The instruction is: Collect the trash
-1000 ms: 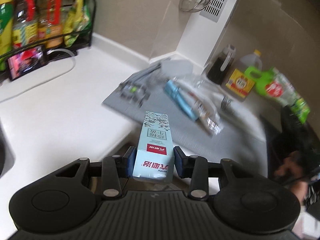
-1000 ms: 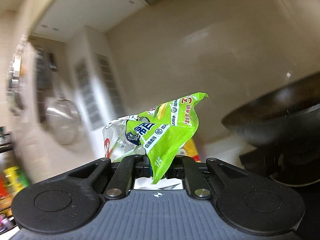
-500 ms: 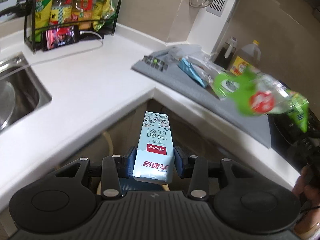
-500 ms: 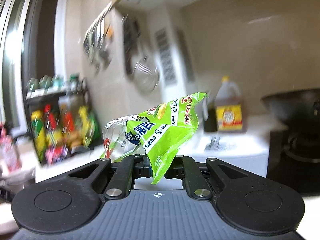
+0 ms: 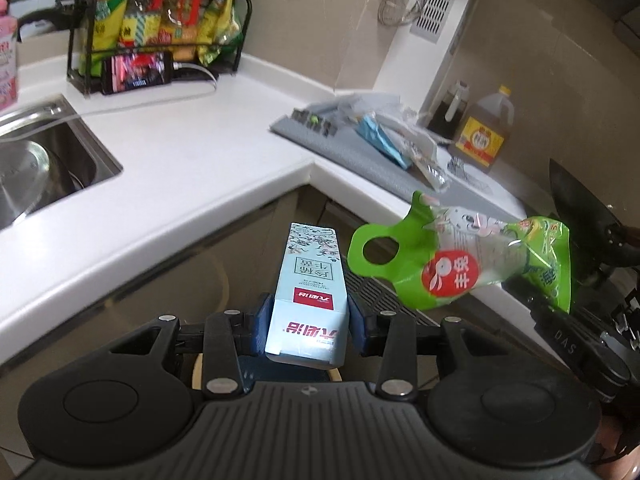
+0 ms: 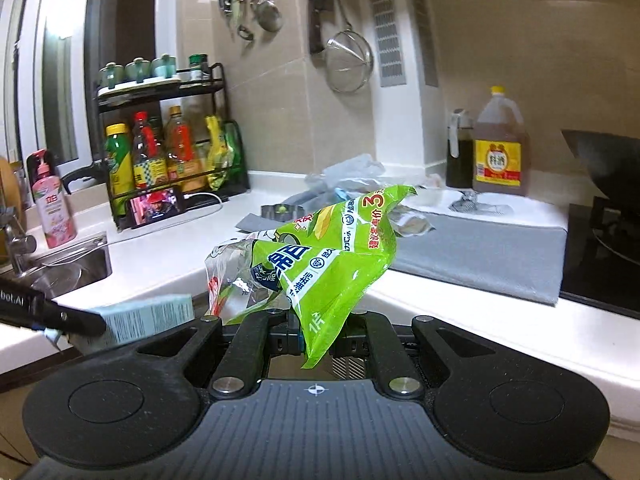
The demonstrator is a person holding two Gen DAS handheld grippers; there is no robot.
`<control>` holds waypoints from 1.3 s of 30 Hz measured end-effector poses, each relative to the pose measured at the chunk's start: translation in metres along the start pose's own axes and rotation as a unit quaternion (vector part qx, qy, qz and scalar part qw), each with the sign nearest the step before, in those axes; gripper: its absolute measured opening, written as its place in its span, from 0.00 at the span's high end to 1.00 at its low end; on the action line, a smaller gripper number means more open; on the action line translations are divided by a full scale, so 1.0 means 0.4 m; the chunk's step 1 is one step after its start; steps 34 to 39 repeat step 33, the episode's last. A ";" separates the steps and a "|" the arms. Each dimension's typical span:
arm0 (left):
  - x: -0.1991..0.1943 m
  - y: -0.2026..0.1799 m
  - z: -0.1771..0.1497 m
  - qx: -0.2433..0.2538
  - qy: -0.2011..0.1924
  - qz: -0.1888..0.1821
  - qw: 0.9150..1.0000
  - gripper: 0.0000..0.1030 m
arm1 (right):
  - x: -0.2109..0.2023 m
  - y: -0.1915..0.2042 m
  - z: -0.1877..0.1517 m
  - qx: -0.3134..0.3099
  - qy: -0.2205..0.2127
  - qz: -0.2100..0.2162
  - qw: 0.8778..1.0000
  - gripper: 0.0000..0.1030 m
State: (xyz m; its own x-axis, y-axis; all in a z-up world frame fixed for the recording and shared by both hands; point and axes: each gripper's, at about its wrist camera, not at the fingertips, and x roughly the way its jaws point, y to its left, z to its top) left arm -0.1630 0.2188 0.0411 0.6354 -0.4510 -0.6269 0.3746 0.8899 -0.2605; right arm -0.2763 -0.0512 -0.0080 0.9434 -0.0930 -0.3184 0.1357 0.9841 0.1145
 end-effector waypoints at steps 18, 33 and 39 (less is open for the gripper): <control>-0.003 -0.006 0.003 -0.001 -0.001 0.005 1.000 0.57 | 0.023 0.013 -0.002 -0.002 0.024 0.013 1.000 0.90; 0.025 -0.002 0.001 0.003 0.007 0.019 1.000 0.57 | 0.048 0.007 -0.013 0.003 0.044 0.011 0.999 0.90; 0.025 -0.002 0.001 0.003 0.007 0.019 1.000 0.57 | 0.048 0.007 -0.013 0.003 0.044 0.011 0.999 0.90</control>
